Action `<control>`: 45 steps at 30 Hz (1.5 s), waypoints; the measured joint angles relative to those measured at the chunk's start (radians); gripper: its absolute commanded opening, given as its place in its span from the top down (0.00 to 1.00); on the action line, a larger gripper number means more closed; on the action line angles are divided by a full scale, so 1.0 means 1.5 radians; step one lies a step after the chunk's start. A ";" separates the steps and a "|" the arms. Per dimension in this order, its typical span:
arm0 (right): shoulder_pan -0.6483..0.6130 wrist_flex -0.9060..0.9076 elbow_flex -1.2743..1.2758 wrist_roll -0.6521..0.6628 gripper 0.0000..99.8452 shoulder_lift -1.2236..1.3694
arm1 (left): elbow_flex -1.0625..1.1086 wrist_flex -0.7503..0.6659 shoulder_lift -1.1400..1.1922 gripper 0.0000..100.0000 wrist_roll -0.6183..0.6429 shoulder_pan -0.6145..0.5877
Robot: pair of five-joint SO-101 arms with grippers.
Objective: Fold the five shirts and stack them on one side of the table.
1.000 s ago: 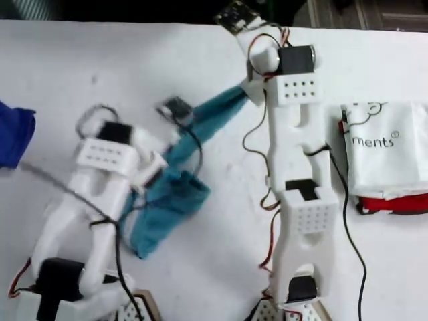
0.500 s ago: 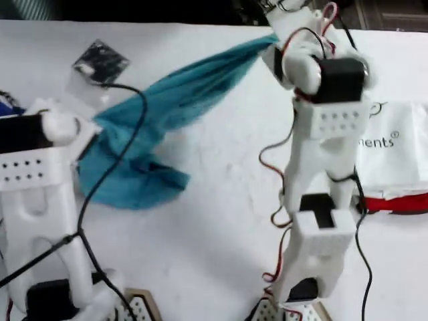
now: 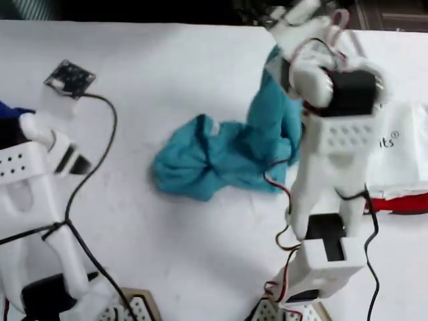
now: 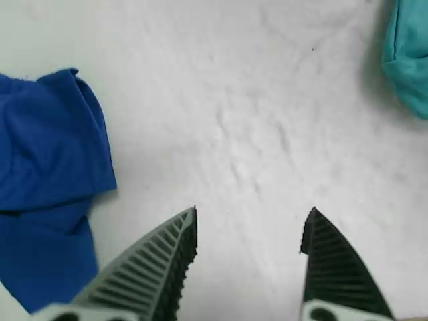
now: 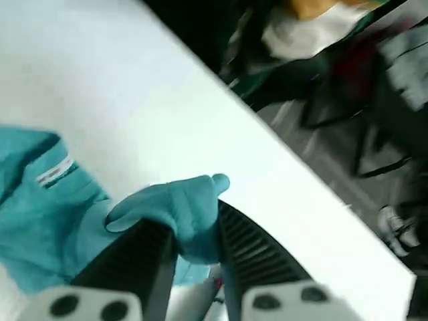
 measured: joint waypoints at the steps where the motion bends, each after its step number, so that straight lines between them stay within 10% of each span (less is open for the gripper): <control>1: 0.000 -0.019 0.045 0.000 0.98 0.001 | 0.004 0.000 0.000 0.74 0.010 0.015; 21: 0.153 -0.087 0.209 -0.125 0.98 0.002 | 0.227 -0.342 0.005 0.74 0.447 0.451; 32: 0.158 -0.055 0.209 -0.128 0.98 0.002 | 0.286 -0.541 0.100 0.76 0.494 0.574; 45: 0.158 -0.055 0.209 -0.128 0.98 0.002 | -0.042 -0.362 0.467 0.78 0.381 0.575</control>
